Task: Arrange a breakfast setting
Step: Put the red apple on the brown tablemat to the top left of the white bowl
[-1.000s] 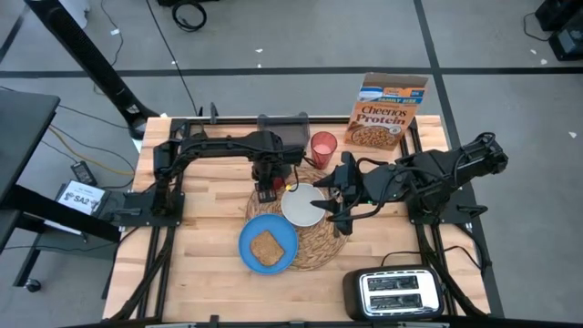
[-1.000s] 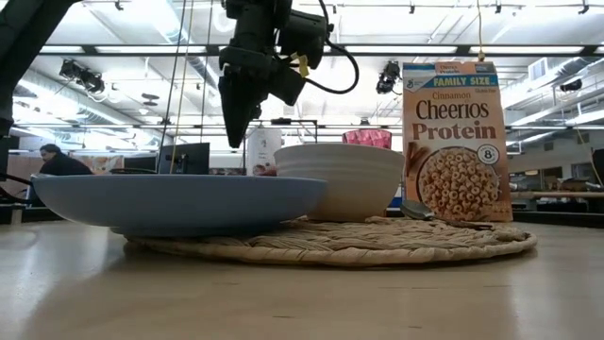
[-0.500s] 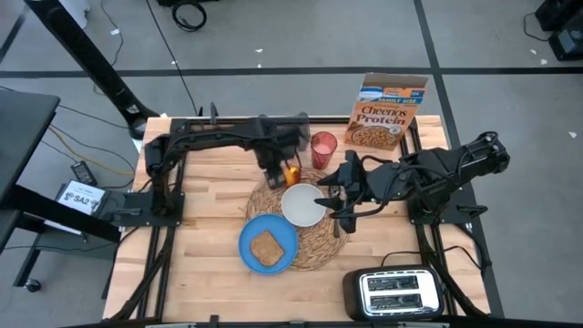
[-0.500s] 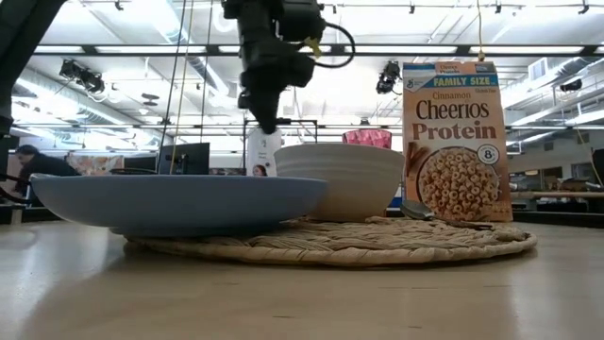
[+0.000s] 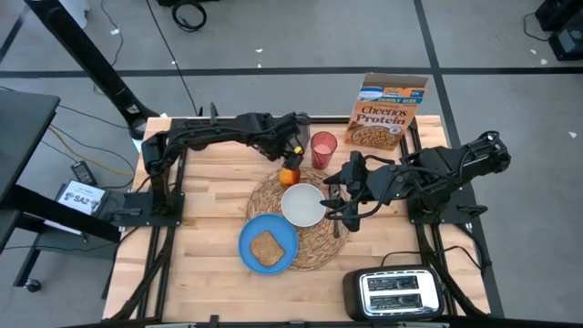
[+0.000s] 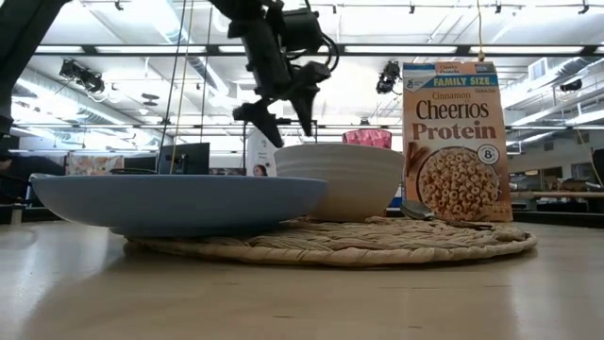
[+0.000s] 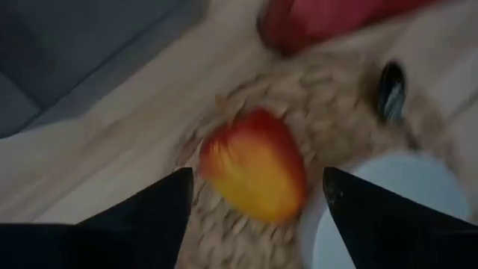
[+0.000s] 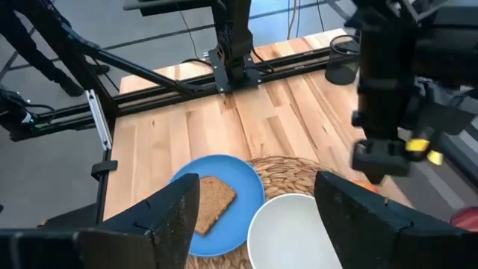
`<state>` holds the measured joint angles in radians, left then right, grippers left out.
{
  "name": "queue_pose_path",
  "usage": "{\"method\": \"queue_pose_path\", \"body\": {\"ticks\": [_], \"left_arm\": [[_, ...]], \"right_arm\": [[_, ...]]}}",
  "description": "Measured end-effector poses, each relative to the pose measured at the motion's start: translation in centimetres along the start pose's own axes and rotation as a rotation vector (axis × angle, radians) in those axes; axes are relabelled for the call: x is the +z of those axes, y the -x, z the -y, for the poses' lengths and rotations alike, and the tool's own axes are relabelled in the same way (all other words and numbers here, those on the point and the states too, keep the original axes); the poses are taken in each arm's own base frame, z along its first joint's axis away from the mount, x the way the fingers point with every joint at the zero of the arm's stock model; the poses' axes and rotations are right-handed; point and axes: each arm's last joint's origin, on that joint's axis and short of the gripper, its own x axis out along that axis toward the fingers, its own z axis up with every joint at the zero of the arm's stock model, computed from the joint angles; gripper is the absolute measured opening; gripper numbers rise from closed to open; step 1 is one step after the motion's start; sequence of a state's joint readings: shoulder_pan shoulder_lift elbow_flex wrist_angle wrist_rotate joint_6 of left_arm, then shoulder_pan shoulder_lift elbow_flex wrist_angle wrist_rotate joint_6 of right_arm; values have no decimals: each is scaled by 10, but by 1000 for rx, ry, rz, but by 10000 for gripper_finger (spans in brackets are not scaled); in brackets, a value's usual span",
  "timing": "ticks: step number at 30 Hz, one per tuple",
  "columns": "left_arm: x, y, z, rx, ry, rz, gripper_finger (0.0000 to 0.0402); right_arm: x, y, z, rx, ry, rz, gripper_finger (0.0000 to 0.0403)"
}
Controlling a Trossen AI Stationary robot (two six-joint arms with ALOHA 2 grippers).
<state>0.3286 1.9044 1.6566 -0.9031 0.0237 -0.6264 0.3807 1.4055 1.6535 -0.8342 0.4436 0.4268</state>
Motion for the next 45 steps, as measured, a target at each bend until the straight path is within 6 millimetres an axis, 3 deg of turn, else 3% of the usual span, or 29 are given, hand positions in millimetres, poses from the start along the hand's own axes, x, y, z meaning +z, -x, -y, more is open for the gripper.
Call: {"method": "queue_pose_path", "body": {"ticks": [5,11,18,30,38,45], "left_arm": [[10,-15,-7,-49,129,80,306],[14,-33,-20,-39,175,57,293],[12,-58,-17,-55,199,18,290],[14,-87,-25,-3,255,6,283],[14,-89,-25,-3,263,5,208],[9,-102,-24,20,259,-30,141]], "right_arm": [[2,-3,5,-2,-10,-3,277],[3,-4,7,35,-31,-22,274],[5,-5,9,35,-12,-16,275],[11,-3,34,3,24,-39,275],[12,2,44,-21,59,-41,275],[12,2,46,-31,75,-49,275]]}}
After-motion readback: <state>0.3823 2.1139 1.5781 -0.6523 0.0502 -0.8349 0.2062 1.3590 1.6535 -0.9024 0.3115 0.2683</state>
